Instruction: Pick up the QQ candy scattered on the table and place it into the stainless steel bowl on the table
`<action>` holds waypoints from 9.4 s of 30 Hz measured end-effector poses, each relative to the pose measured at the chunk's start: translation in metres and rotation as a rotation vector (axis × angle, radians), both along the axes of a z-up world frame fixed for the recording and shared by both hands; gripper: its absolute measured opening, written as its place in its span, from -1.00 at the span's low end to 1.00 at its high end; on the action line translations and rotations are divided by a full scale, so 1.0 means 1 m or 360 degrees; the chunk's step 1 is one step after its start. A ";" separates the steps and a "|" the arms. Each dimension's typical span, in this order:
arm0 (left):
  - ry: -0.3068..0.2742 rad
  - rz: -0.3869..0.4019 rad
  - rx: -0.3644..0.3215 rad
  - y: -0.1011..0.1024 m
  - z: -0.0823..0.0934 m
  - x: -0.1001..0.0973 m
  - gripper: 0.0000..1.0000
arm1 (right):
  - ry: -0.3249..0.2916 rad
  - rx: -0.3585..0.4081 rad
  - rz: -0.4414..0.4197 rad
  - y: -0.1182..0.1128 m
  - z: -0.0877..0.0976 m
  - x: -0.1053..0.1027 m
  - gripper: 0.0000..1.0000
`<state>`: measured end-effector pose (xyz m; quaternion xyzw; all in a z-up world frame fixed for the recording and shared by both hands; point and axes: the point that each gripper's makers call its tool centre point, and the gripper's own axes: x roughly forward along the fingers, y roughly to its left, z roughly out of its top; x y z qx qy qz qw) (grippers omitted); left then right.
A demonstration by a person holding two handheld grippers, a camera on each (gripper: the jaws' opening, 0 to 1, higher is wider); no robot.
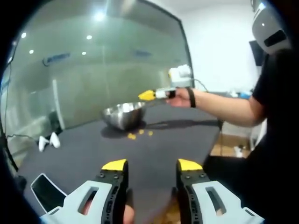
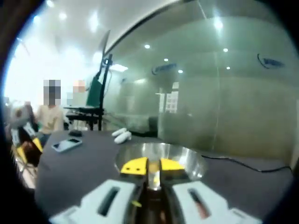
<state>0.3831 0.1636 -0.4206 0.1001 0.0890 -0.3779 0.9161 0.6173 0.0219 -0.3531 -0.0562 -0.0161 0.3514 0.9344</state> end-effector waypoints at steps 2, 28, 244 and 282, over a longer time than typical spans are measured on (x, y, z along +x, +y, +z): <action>-0.0003 -0.0004 0.0000 -0.001 0.001 0.000 -0.15 | 0.0012 0.0000 -0.0006 0.003 0.003 0.010 -0.81; -0.0019 -0.0004 0.0026 -0.002 0.003 0.001 -0.15 | 0.0053 0.0017 -0.0026 -0.002 0.008 0.035 -0.46; -0.0041 -0.0015 0.0054 -0.001 0.005 -0.005 -0.14 | 0.0098 -0.0087 0.0352 -0.015 -0.030 -0.102 -0.57; -0.0039 0.0021 0.0067 0.008 0.002 -0.003 -0.14 | 0.0365 -0.0296 0.0439 0.033 -0.111 -0.049 -0.51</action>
